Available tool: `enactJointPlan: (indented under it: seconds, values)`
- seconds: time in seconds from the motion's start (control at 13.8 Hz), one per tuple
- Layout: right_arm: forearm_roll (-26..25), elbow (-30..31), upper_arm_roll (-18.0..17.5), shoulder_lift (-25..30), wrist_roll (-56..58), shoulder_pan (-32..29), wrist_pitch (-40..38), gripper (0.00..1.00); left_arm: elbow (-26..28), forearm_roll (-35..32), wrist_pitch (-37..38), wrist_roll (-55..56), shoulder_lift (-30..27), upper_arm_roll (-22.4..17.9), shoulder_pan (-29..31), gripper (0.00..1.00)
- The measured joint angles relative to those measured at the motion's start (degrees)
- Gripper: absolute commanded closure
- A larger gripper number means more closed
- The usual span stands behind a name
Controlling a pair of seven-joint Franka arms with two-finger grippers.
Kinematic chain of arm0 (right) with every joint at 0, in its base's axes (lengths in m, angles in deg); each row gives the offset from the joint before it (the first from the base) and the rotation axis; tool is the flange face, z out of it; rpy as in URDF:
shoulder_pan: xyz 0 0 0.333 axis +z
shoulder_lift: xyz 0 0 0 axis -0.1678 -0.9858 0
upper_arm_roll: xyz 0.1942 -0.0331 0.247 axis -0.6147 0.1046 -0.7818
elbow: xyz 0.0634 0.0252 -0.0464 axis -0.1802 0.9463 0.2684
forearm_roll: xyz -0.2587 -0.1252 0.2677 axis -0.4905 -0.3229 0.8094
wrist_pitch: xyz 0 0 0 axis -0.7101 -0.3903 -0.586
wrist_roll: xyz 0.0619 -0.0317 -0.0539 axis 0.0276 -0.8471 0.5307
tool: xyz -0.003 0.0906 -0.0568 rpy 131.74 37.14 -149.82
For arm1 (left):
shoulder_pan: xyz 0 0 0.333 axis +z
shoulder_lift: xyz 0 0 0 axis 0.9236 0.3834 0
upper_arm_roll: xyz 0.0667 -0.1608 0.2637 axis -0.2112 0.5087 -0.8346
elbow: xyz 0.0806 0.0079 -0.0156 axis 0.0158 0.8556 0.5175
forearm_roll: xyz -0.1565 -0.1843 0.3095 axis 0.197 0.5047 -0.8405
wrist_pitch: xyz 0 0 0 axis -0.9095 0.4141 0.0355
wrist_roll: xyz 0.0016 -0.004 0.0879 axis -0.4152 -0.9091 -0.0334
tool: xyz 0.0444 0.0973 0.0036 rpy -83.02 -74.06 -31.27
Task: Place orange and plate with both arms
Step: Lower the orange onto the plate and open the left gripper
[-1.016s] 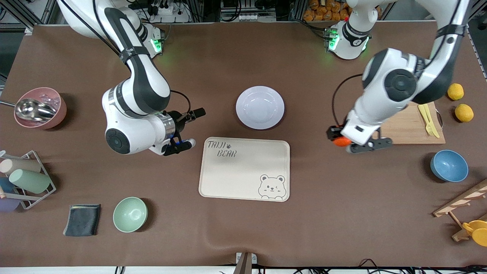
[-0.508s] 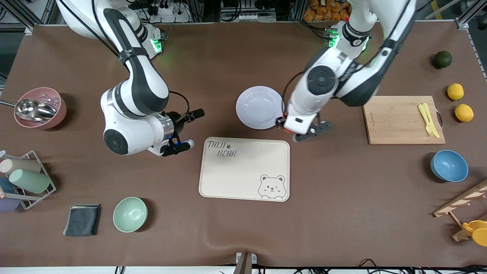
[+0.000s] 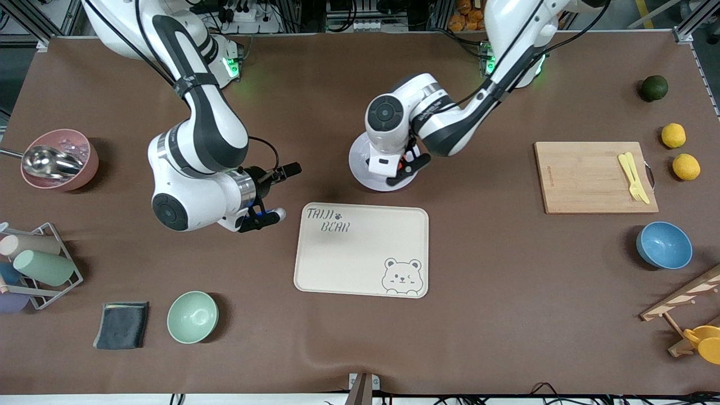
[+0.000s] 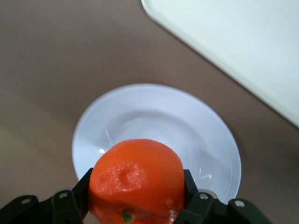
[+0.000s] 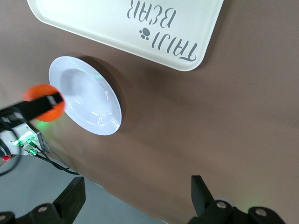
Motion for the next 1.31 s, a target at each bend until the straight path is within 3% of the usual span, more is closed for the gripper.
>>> enactJointPlan:
  seconds: [0.29,0.58,0.65,0.8,0.87,1.31]
  values:
    - [0.00,0.00,0.01,-0.24,0.00,-0.09,0.01,0.00,3.42,-1.24,-9.17,5.46,4.62,-0.19,-2.97,1.00]
    - [0.00,0.01,-0.05,-0.46,0.01,-0.06,0.01,0.00,3.34,-6.77,-10.13,10.98,7.18,0.01,-4.32,1.00]
    - [0.01,0.08,-0.12,-0.51,0.01,0.03,0.01,0.00,3.35,-6.80,-10.13,10.99,7.18,0.01,-4.32,0.95]
    - [0.06,0.83,-0.36,-0.54,0.01,0.23,0.02,0.00,3.35,-6.82,-10.14,10.99,7.18,-0.01,-4.32,0.38]
    - [0.12,1.42,-0.46,-0.57,0.08,0.30,0.04,0.00,3.35,-6.82,-10.15,10.99,7.18,-0.01,-4.32,0.00]
    - [4.70,5.78,-0.41,-0.64,3.89,0.23,1.88,0.00,2.30,-8.88,-9.88,11.36,6.63,-1.50,-2.44,0.00]
